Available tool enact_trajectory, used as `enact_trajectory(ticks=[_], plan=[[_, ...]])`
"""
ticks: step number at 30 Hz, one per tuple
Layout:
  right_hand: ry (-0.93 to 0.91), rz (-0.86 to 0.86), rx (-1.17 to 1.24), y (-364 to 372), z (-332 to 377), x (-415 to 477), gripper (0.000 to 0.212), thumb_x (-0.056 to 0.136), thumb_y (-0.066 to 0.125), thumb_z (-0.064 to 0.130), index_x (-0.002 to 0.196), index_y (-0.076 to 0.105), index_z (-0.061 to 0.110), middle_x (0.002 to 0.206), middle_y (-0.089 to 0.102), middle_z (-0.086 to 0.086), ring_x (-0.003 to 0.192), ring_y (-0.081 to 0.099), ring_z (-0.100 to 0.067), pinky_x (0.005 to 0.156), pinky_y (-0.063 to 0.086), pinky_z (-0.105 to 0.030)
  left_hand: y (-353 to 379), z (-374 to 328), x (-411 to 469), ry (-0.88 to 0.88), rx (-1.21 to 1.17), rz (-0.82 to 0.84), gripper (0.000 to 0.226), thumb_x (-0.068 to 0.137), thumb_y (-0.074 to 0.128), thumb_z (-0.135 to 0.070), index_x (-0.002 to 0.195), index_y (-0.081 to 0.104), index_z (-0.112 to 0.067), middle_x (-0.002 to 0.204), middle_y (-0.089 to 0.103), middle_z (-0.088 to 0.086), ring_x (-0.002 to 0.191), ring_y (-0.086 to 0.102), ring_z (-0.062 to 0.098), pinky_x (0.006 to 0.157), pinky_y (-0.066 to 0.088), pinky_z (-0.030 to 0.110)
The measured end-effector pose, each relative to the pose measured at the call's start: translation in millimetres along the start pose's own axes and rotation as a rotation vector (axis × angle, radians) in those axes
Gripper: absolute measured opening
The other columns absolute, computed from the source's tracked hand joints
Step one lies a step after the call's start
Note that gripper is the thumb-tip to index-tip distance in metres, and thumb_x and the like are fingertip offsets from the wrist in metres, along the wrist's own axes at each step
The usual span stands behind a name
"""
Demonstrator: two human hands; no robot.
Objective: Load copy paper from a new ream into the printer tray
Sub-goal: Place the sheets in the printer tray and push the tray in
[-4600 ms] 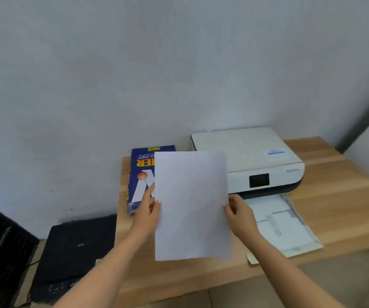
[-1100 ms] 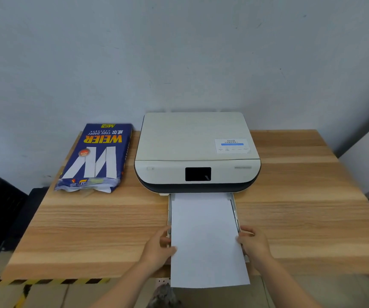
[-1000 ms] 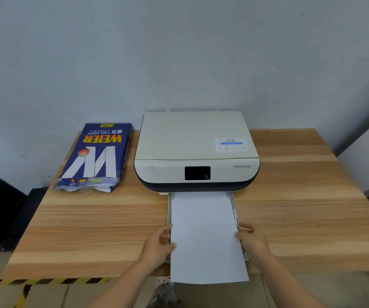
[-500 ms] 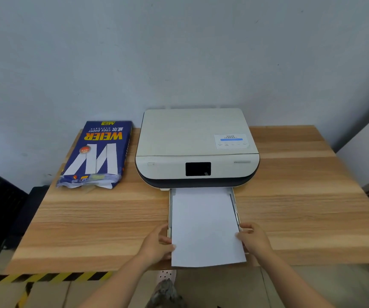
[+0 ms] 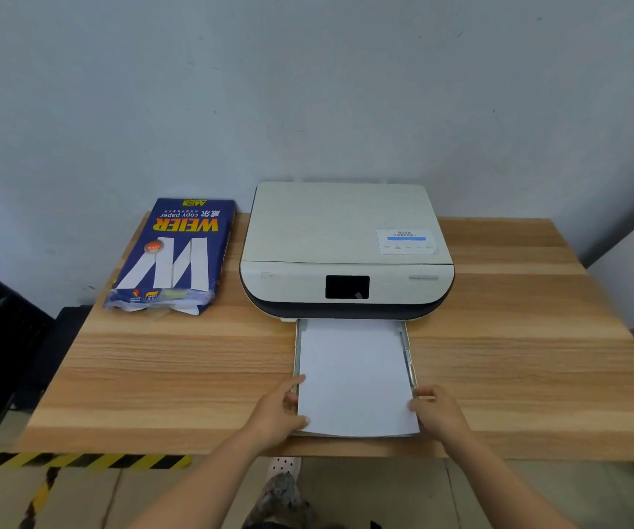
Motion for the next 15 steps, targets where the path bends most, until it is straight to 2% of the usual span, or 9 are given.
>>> enact_trajectory(ticks=[3,5,8,11,15], plan=[[-0.012,0.011,-0.009,-1,-5,0,0.035,0.08,0.059,-0.002,0.112,0.054,0.011,0.099,0.062,-0.016,0.075,0.062,-0.025,0.058,0.052,-0.03,-7,-9,2,0.02,0.011,-0.021,0.071,0.08,0.073,-0.004,0.14,0.041,-0.024,0.099,0.057,-0.011,0.085,0.064,0.01,0.065,0.051,0.013],[-0.023,0.002,0.061,-2,0,2,0.035,0.082,0.058,-0.007,0.112,0.054,0.009,0.096,0.06,-0.016,0.078,0.062,-0.025,0.057,0.057,-0.032,-10,-16,6,0.032,0.019,-0.041,0.066,0.081,0.072,-0.005,0.138,0.043,-0.024,0.097,0.055,-0.014,0.082,0.061,0.006,0.06,0.049,0.011],[-0.039,-0.01,0.099,-1,12,3,0.032,0.084,0.059,-0.006,0.11,0.053,0.012,0.1,0.059,-0.019,0.084,0.062,-0.027,0.056,0.058,-0.028,-14,-23,11,0.045,0.028,-0.082,0.065,0.081,0.073,-0.008,0.137,0.046,-0.023,0.098,0.055,-0.011,0.087,0.06,0.009,0.065,0.048,0.012],[-0.017,0.014,0.08,4,10,3,0.035,0.082,0.06,-0.007,0.112,0.052,0.009,0.098,0.057,-0.017,0.075,0.063,-0.028,0.059,0.059,-0.034,-9,-14,12,0.017,0.071,-0.045,0.068,0.077,0.077,-0.01,0.136,0.046,-0.023,0.103,0.057,-0.006,0.091,0.063,0.014,0.073,0.05,0.016],[-0.03,0.003,0.02,0,5,1,0.036,0.081,0.057,-0.011,0.11,0.054,0.009,0.089,0.058,-0.016,0.067,0.064,-0.028,0.058,0.058,-0.032,-8,-1,11,0.014,0.128,-0.04,0.066,0.074,0.078,-0.01,0.133,0.05,-0.021,0.102,0.058,-0.008,0.084,0.063,0.01,0.075,0.051,0.016]])
Point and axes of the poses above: each hand's wrist, its own x-axis towards the middle knuckle, its own y-axis out of the palm, z = x × y, the point moved 10 cm from there along x, towards the middle knuckle
